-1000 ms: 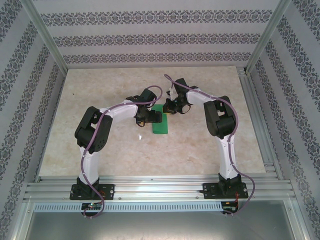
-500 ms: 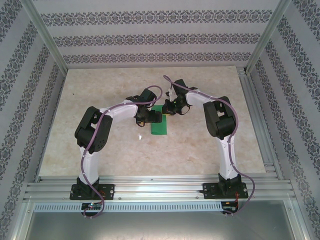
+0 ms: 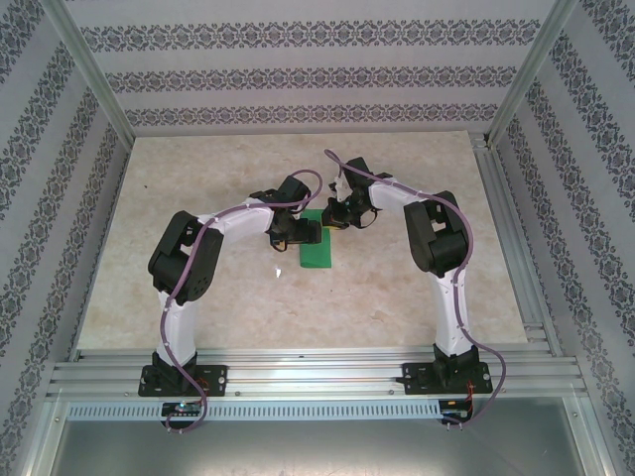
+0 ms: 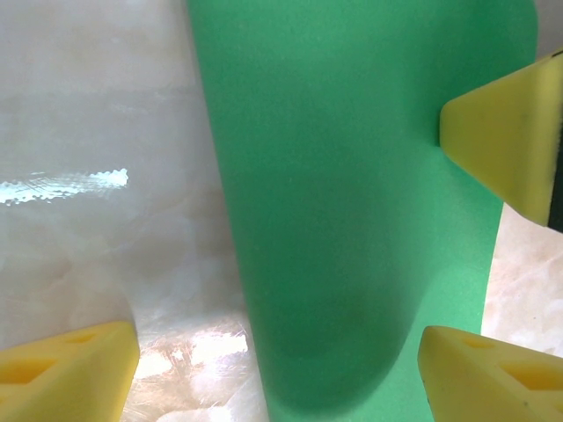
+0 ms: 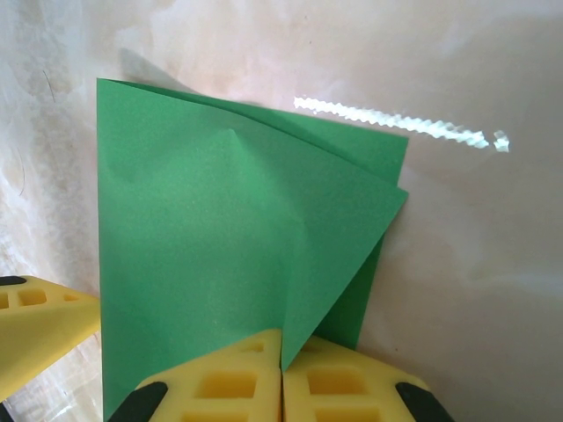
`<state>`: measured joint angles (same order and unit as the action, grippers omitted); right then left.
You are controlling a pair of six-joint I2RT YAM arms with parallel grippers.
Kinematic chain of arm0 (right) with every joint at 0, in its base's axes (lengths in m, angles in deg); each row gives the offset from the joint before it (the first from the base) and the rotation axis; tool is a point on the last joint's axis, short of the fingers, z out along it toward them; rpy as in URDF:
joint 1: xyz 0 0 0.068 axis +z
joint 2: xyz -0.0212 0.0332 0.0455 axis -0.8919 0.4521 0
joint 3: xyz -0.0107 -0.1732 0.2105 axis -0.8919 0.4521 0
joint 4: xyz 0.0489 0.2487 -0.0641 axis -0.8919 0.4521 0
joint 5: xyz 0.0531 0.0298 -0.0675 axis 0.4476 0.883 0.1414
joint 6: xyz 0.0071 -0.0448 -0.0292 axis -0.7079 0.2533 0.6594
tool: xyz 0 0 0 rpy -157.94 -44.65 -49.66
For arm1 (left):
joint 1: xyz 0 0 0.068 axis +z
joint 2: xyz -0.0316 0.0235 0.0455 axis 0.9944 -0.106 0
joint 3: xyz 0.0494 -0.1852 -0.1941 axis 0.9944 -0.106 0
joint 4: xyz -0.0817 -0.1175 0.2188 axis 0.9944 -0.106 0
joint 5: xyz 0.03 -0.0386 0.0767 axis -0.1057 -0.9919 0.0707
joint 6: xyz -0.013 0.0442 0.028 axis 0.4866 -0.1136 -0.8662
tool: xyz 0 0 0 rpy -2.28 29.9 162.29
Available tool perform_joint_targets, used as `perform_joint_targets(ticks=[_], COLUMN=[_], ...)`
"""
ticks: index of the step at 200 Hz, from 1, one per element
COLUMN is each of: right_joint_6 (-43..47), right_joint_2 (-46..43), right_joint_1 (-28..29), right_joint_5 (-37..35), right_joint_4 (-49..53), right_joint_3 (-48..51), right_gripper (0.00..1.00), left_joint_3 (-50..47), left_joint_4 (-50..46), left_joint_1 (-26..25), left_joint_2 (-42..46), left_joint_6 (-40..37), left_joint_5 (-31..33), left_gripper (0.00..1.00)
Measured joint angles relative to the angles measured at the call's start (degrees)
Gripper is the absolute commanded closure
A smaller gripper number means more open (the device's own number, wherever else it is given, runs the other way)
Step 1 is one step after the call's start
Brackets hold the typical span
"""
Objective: Fold a paper plane with a square sheet of paper (fold left side to right side)
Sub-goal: First fold in half a square sheet of paper at the center of the table.
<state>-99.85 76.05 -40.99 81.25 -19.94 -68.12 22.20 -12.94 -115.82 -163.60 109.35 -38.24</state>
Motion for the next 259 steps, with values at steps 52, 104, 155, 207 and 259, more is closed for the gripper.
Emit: perform_joint_targets(ticks=[52,104,155,207,259], right_joint_6=[0.00,0.04,0.04,0.04,0.04], right_joint_2=[0.00,0.00,0.02,0.02,0.02], right_joint_1=[0.00,0.00,0.00,0.00,0.00], right_joint_5=[-0.04,-0.61,-0.63,-0.63,-0.63], right_joint_4=[0.24,0.85,1.09,1.09,1.09], right_joint_3=[-0.02,-0.39,-0.44,-0.44,-0.44], right_gripper=[0.92,0.92,0.92,0.92,0.91], left_joint_3=[0.00,0.00,0.00,0.13,1.20], left_joint_4=[0.00,-0.07,-0.24,-0.48,-1.75], left_joint_1=[0.00,0.00,-0.11,-0.81,-1.33], left_joint_2=[0.00,0.00,-0.22,-0.46,-1.29], left_joint_6=[0.00,-0.02,-0.04,-0.26,-0.55], left_joint_5=[0.00,0.04,0.68,2.29,4.22], left_gripper=[0.17,0.17,0.18,0.19,0.20])
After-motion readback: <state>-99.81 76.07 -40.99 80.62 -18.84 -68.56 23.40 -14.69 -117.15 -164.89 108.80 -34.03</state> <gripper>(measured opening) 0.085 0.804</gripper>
